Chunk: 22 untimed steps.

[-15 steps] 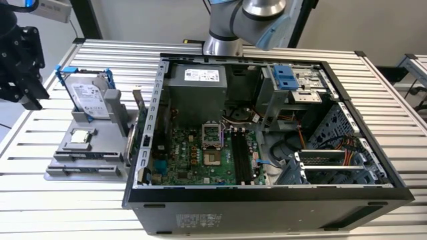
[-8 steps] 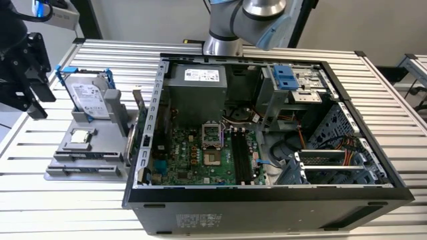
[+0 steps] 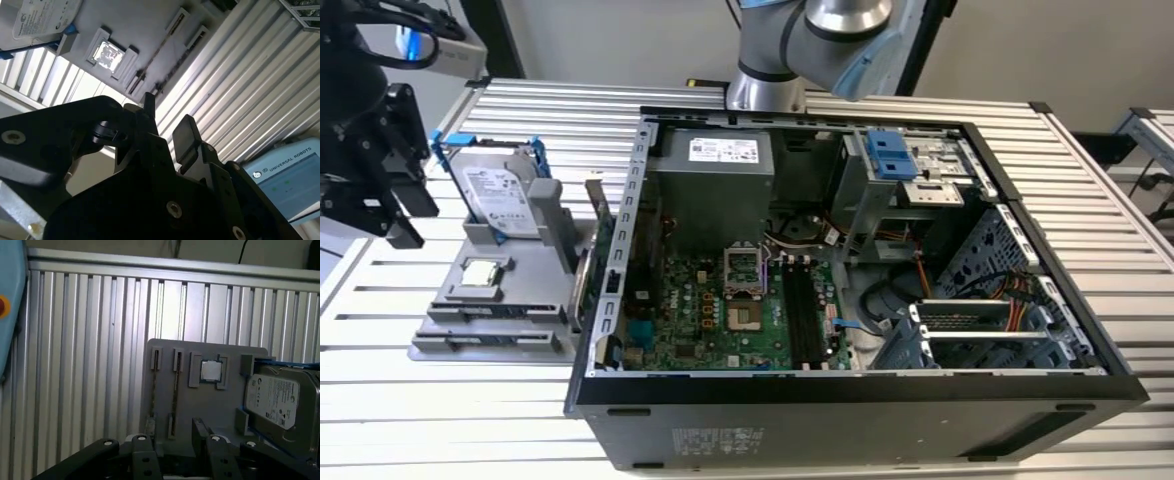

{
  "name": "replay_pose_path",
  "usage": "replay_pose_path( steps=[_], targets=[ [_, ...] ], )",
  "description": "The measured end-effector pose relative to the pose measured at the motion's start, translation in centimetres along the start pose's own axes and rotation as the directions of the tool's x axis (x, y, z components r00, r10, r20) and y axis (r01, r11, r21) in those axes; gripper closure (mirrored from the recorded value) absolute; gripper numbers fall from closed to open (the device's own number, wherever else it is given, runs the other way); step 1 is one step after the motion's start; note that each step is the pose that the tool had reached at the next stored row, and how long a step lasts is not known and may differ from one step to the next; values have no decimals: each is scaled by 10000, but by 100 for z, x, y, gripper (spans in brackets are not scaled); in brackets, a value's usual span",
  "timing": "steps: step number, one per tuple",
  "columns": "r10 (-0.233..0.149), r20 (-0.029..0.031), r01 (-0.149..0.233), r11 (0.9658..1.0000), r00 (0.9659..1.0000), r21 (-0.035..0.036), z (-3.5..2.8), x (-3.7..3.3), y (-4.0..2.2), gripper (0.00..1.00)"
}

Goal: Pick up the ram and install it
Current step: 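Pick up the ram and move it above insertion slot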

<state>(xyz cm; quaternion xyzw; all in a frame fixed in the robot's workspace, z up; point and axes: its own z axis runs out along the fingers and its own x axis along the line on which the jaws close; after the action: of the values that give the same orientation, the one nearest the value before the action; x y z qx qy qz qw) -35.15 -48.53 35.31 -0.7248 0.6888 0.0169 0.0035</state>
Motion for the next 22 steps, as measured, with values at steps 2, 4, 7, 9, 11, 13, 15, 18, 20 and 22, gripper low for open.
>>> replay_pose_path(
  steps=[2, 4, 7, 9, 11, 13, 15, 18, 20, 22],
  targets=[
    [23, 0, -23, 10000, 10000, 0, 37, 1, -1, 0],
    [29, 0, -29, 10000, 10000, 1, 74, 2, -1, 0],
    [31, -26, -31, 10000, 10000, 0, 121, 6, -2, 0],
    [53, -39, -53, 10000, 10000, -1, 158, 8, -2, 0],
    [308, -38, -308, 9995, 9995, 6, 192, 8, -2, 0],
    [651, -31, -651, 9979, 9979, 17, 230, 9, -3, 0],
    [787, -28, -787, 9969, 9969, 21, 268, 10, -3, 0],
    [790, -30, -790, 9969, 9969, 19, 320, 12, -5, 0],
    [789, -29, -789, 9969, 9969, 21, 358, 14, -14, 0],
    [788, -28, -788, 9969, 9969, 21, 393, 25, -38, 0]
  ],
)
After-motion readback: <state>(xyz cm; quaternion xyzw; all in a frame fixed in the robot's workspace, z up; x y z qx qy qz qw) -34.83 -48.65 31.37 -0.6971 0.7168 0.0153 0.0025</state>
